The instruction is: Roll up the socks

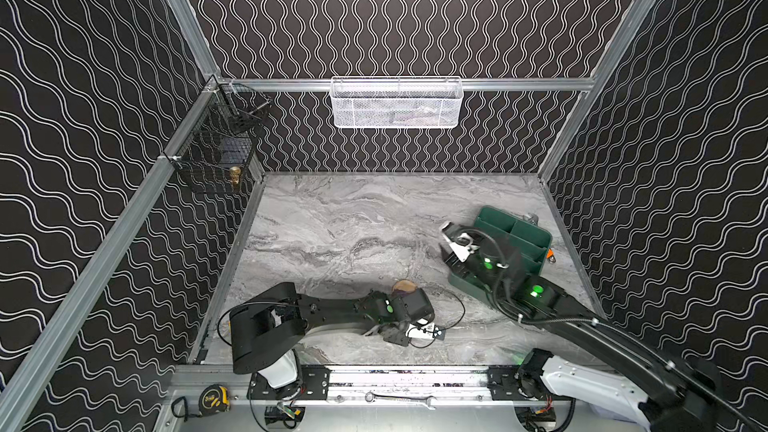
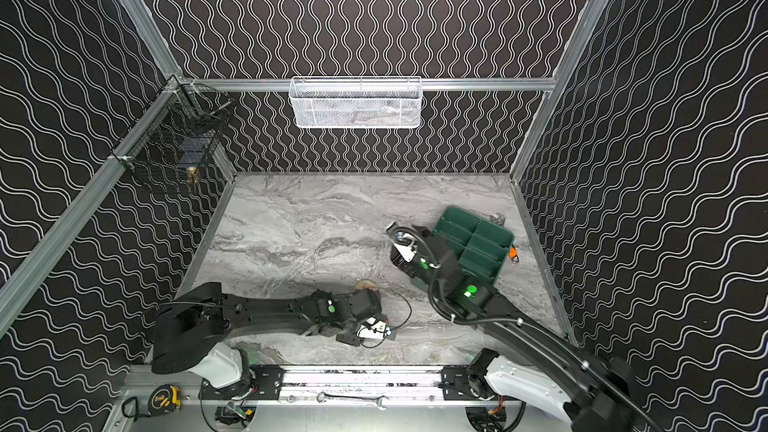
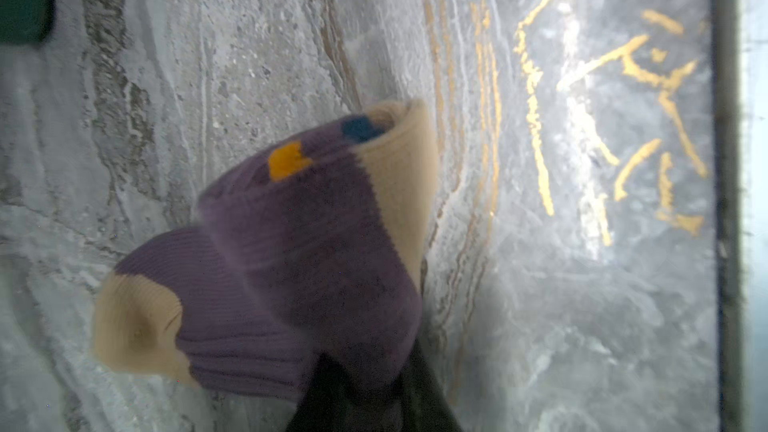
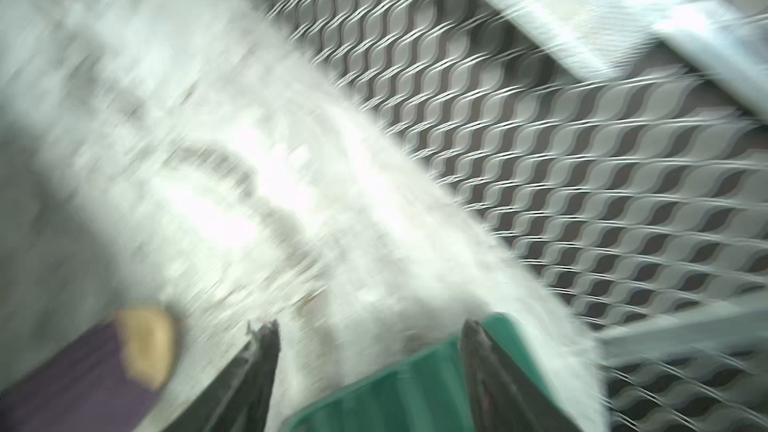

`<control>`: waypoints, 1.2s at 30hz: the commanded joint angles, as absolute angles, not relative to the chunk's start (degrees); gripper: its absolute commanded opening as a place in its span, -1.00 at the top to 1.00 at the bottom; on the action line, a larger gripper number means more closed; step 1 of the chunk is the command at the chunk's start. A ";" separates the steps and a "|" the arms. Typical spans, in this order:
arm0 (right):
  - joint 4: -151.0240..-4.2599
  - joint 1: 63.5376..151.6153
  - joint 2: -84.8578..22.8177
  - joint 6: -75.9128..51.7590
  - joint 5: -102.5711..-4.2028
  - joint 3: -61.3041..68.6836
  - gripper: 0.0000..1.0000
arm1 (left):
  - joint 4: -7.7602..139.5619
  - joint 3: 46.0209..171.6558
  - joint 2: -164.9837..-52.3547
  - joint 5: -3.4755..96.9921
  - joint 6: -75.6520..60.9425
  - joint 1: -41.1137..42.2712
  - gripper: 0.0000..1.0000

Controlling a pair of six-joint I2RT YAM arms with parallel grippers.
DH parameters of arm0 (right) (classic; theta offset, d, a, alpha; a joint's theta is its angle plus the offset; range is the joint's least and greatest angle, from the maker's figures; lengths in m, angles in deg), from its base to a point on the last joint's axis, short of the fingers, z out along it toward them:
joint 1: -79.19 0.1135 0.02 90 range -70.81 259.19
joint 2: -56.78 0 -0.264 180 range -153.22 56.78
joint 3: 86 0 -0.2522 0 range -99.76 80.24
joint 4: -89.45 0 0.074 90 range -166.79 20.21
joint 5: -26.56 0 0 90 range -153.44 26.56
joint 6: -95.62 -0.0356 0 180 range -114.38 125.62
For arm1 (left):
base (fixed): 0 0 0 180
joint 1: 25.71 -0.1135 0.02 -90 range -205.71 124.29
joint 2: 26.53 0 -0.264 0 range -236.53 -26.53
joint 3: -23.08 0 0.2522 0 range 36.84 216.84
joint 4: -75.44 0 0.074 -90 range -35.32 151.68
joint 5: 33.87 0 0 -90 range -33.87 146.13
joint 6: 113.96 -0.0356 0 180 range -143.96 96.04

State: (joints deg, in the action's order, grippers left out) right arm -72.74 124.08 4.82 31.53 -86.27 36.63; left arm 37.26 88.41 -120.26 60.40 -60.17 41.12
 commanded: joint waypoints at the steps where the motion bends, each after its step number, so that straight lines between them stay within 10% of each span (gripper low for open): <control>1: -75.08 124.20 12.26 31.40 -89.20 38.57 -0.40 | 21.66 92.81 -123.49 48.46 -59.90 36.64 1.00; 12: -55.43 138.62 25.46 45.28 -83.51 48.20 -0.24 | 9.68 105.03 -141.71 29.40 -56.96 22.51 1.00; 19: -56.83 156.06 6.99 51.65 -93.73 51.86 -0.34 | 10.20 106.27 -144.80 27.25 -57.42 19.48 1.00; 36: -85.76 152.67 -24.69 53.27 -84.87 54.36 -0.17 | 12.32 105.19 -145.11 27.53 -56.89 18.92 1.00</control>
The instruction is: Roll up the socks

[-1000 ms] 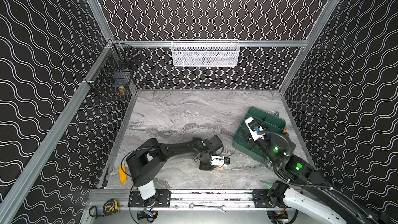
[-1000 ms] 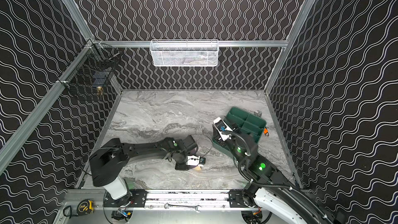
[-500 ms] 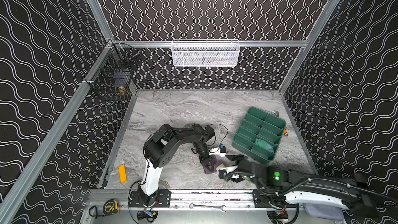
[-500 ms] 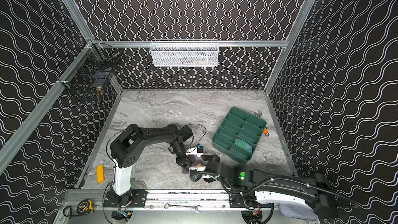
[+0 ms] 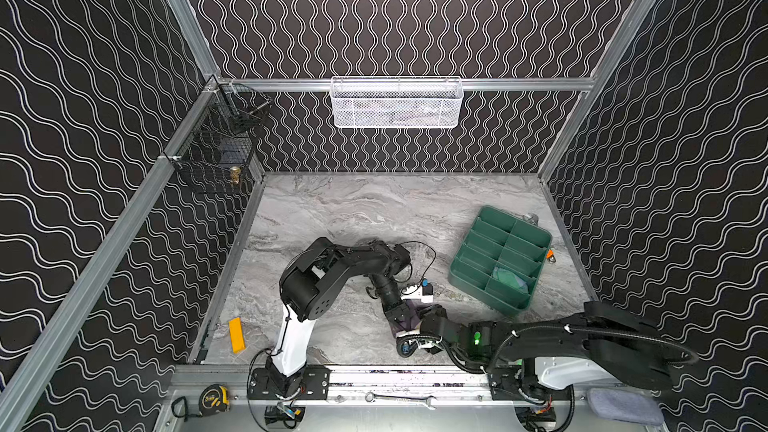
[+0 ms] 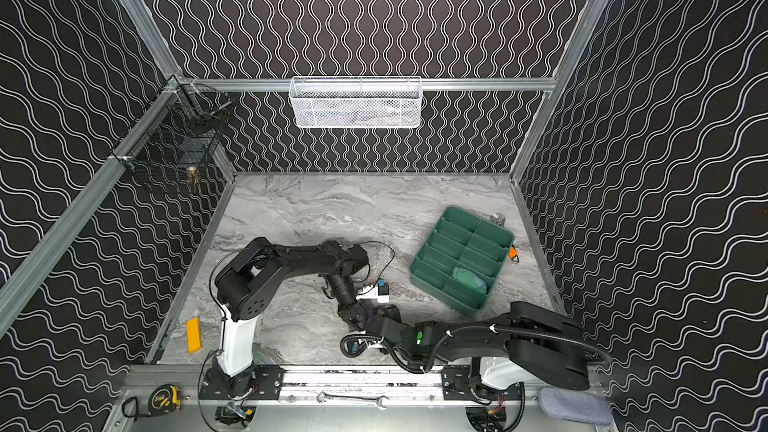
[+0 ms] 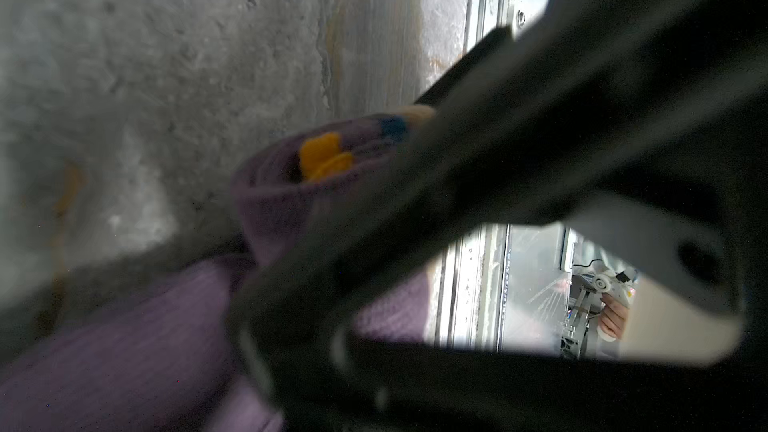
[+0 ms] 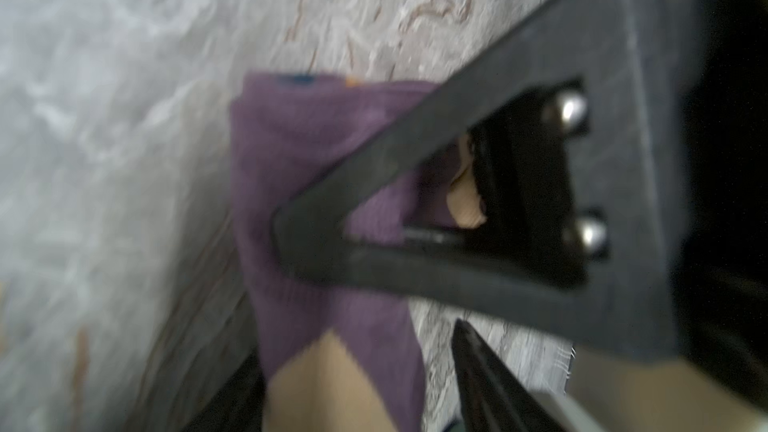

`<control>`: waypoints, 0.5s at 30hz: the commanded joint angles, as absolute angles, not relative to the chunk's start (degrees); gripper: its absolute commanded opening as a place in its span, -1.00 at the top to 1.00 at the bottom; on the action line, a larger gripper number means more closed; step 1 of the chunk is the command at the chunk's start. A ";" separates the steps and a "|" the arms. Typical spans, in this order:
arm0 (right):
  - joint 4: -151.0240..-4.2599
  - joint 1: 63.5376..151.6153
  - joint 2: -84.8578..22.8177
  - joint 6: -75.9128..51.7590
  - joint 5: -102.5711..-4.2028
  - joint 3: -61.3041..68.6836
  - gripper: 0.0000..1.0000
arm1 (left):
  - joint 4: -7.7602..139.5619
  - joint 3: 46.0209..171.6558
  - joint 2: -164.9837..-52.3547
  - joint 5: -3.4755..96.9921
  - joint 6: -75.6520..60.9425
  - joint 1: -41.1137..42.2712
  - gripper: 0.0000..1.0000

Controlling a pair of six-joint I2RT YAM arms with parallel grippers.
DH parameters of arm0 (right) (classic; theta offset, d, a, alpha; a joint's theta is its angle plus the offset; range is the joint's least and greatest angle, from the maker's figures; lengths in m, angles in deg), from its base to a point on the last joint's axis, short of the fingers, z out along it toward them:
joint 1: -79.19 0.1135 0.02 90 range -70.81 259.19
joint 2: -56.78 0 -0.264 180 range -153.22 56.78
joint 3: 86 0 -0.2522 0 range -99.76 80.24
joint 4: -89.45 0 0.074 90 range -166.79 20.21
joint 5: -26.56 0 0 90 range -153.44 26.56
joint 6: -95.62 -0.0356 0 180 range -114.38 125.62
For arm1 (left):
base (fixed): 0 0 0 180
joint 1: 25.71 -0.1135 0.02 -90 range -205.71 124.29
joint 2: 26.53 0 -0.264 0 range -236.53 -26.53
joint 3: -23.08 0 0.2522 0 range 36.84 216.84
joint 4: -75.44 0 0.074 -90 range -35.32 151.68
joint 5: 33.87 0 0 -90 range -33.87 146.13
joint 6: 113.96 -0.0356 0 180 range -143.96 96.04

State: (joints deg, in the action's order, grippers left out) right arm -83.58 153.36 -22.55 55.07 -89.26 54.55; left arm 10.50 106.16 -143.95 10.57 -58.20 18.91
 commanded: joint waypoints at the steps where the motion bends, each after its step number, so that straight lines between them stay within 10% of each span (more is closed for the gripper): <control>1: -85.45 152.49 -25.67 52.64 -84.69 54.10 -0.08 | 12.32 105.14 -145.17 27.66 -56.91 18.94 1.00; 8: -78.89 152.31 -27.27 48.10 -82.98 53.35 0.84 | 14.69 104.85 -143.14 29.41 -55.44 18.86 0.93; 15: -73.06 152.30 -25.75 45.04 -83.66 52.58 1.00 | 22.02 102.12 -132.46 34.68 -47.42 18.46 0.44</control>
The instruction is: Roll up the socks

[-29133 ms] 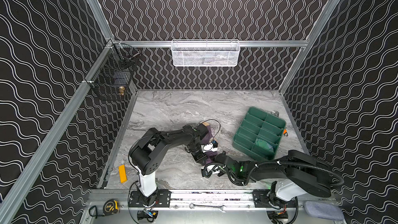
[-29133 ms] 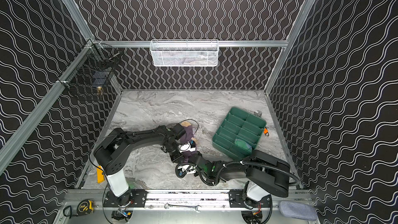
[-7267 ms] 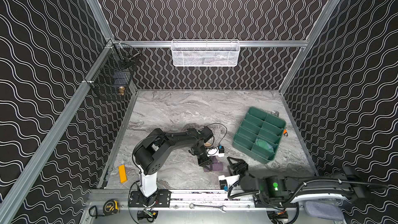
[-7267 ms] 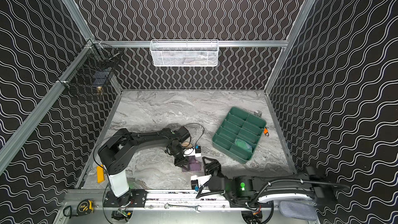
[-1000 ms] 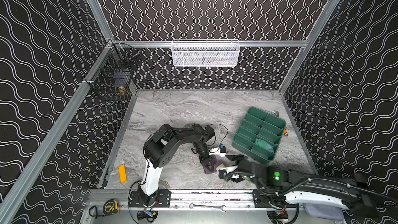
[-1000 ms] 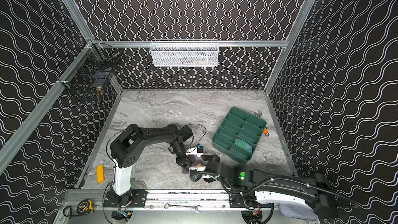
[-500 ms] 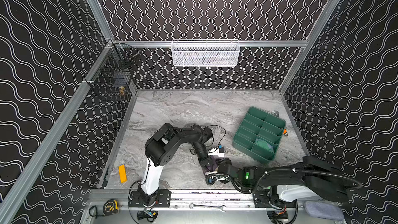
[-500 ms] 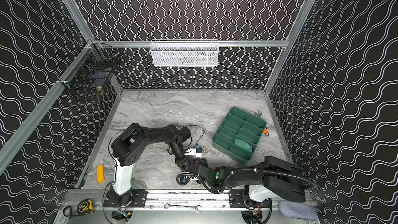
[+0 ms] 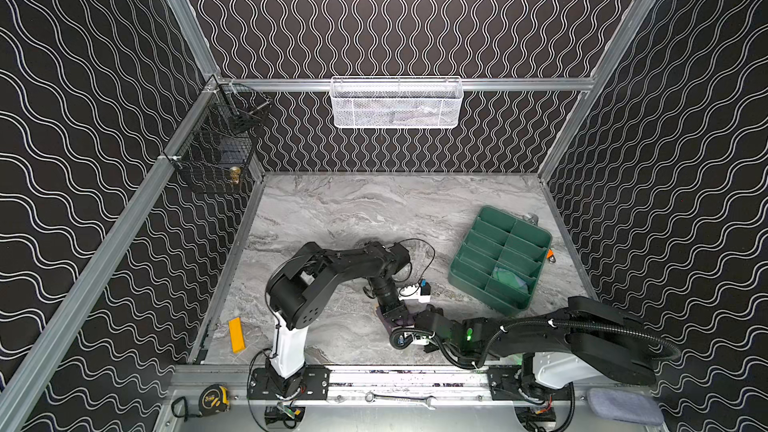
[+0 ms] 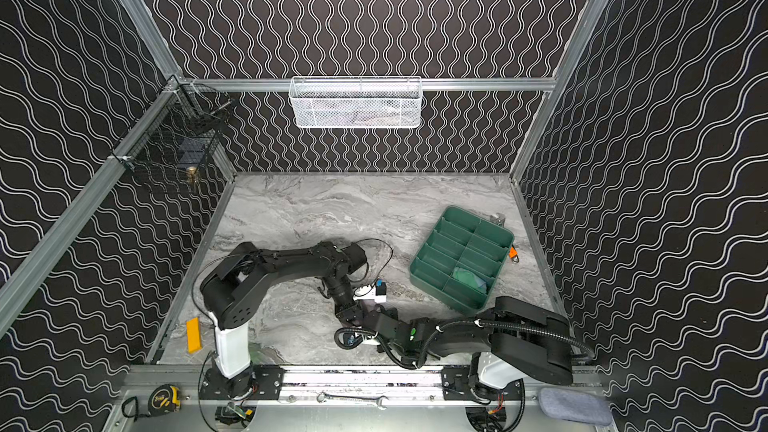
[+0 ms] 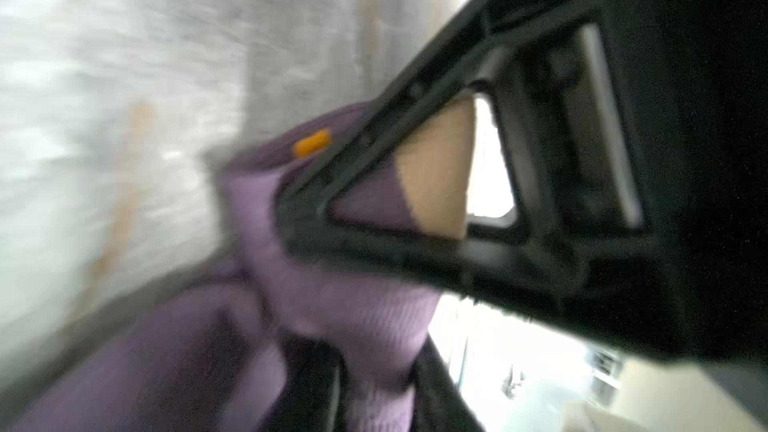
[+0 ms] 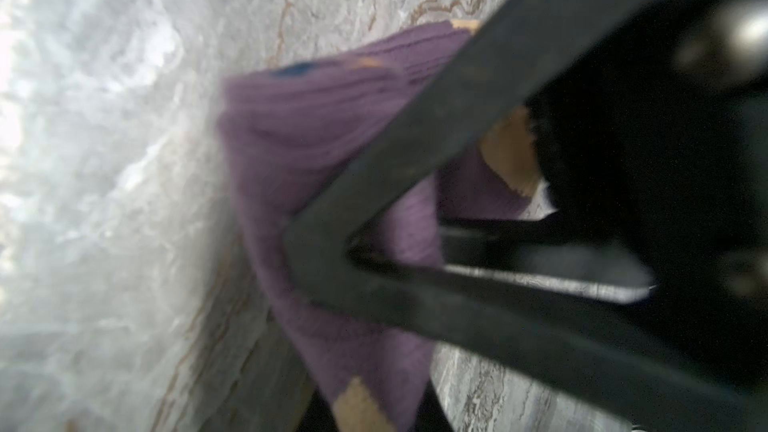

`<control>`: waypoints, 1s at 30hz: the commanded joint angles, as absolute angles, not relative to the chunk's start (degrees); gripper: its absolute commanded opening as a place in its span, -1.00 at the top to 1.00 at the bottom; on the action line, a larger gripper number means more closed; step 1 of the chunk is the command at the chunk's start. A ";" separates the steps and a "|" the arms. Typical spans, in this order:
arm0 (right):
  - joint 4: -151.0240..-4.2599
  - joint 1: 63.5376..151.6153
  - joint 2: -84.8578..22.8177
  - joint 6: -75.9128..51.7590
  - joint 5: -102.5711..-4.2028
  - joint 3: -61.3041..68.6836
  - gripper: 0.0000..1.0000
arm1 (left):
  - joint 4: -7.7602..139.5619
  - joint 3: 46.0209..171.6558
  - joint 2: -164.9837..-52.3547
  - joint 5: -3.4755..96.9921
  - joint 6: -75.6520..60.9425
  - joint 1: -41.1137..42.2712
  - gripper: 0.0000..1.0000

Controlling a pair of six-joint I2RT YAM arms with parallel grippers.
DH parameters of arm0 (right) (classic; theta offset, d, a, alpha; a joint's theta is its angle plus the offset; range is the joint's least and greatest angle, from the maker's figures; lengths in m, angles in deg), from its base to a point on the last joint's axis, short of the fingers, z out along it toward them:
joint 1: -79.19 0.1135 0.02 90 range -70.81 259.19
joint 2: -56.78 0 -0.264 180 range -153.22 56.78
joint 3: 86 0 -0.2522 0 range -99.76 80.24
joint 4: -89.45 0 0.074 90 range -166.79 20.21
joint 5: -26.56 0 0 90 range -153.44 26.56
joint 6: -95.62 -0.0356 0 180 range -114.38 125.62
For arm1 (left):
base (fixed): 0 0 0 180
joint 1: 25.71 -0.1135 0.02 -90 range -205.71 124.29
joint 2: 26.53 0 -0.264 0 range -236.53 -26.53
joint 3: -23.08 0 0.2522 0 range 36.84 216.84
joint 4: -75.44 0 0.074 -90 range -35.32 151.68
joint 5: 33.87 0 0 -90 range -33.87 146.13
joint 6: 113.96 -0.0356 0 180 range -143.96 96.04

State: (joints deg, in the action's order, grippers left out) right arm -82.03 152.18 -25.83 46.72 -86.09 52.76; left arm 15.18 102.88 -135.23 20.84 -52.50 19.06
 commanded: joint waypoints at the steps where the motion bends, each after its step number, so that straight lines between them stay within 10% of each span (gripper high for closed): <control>1: -72.42 152.40 -25.75 44.60 -84.12 52.47 1.00 | 23.40 101.32 -130.29 37.09 -44.65 18.40 0.44; 9: -69.92 152.38 -26.50 42.97 -86.39 50.99 1.00 | 28.24 92.83 -118.44 52.32 -27.72 18.41 0.54; 30: -58.47 155.36 -20.91 43.90 -83.61 46.25 1.00 | 24.47 113.72 -145.11 49.56 -30.32 22.71 0.79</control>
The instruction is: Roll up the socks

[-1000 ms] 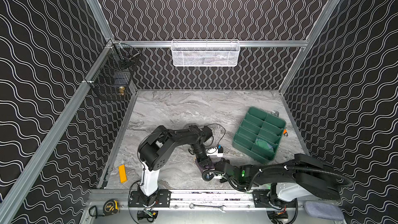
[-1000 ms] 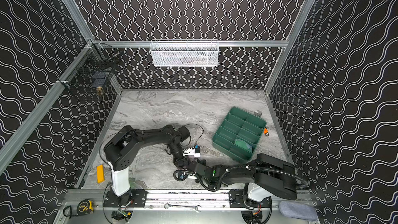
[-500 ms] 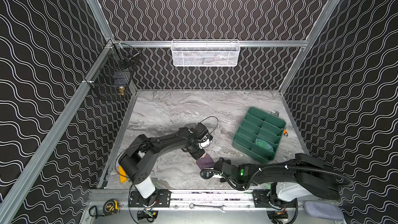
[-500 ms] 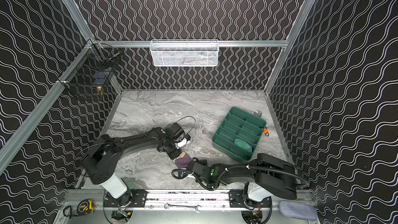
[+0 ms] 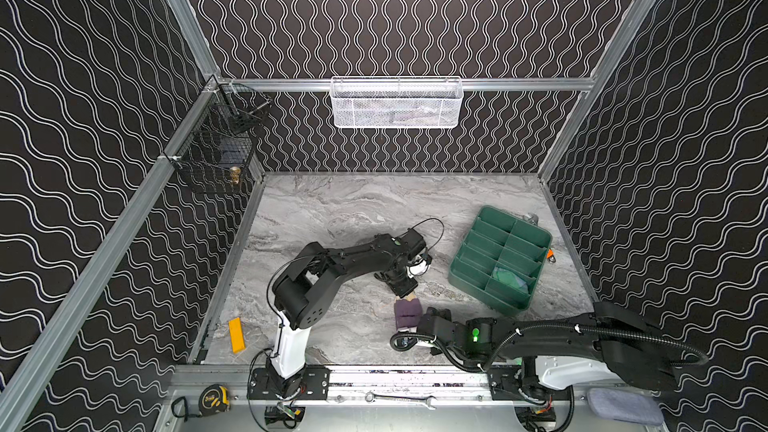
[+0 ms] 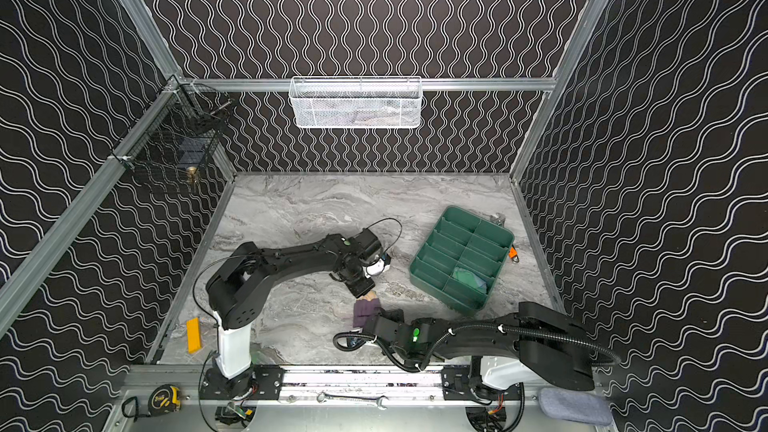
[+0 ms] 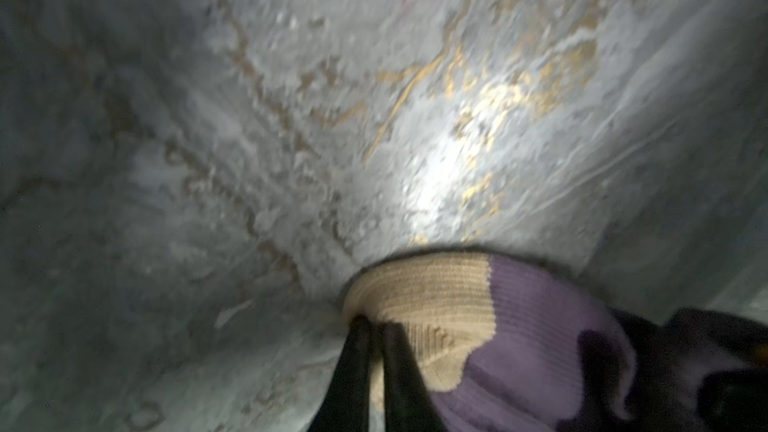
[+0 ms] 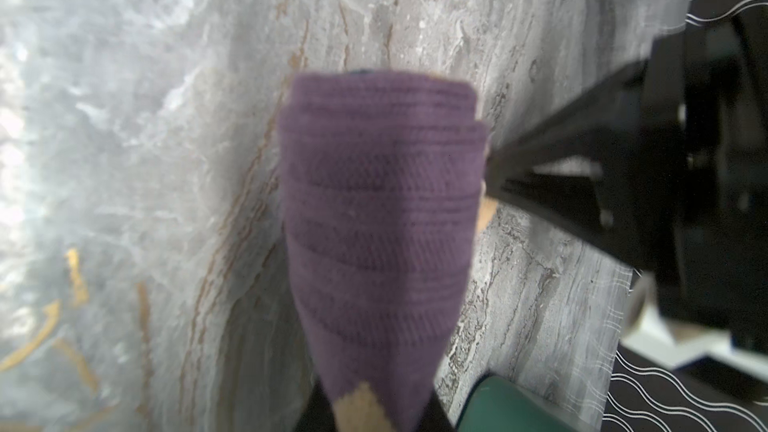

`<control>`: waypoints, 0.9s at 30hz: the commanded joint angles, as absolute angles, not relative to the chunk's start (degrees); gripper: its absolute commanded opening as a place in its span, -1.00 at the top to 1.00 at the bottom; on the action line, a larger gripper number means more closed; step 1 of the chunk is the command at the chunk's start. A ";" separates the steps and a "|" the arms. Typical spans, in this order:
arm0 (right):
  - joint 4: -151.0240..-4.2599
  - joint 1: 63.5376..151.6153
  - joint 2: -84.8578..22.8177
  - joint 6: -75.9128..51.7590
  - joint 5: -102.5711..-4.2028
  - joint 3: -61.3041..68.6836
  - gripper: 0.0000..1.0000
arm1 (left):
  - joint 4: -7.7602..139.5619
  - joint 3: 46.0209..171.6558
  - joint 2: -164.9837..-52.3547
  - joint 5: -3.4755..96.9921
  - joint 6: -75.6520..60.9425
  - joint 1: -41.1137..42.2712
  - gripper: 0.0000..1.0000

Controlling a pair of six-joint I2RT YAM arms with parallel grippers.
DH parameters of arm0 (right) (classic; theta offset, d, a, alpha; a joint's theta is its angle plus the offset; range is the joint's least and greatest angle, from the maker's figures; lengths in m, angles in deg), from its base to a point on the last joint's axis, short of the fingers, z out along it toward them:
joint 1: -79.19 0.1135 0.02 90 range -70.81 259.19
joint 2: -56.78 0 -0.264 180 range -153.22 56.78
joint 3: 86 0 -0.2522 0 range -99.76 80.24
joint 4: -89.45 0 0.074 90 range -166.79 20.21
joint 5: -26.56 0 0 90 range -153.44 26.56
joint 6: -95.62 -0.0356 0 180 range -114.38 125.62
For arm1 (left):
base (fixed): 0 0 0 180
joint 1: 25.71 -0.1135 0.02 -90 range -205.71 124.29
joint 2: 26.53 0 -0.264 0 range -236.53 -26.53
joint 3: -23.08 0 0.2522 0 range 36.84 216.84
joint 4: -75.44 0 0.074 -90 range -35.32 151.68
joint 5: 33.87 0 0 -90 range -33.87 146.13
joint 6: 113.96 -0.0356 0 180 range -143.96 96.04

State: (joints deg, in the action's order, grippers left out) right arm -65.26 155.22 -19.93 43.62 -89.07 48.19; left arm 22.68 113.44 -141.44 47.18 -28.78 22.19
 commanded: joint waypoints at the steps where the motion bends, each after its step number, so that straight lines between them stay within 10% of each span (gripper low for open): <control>1: -55.51 155.20 -22.03 43.02 -82.48 44.82 1.00 | 24.11 114.41 -145.20 49.78 -30.53 22.85 0.79; 9: -40.97 152.93 -31.94 32.73 -71.89 36.99 1.00 | 24.40 113.83 -143.12 49.79 -33.21 22.80 0.77; 18: -36.91 150.85 -38.20 31.31 -67.90 33.11 1.00 | 25.14 119.54 -132.56 47.62 -38.53 22.80 0.29; 27: -35.32 147.59 -40.63 32.38 -63.43 29.66 1.00 | 30.93 123.30 -112.32 66.76 -44.48 22.72 0.15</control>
State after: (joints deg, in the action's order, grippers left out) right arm -39.97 148.60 -37.87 31.82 -75.25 29.04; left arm 26.46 123.64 -118.14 58.17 -40.74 22.87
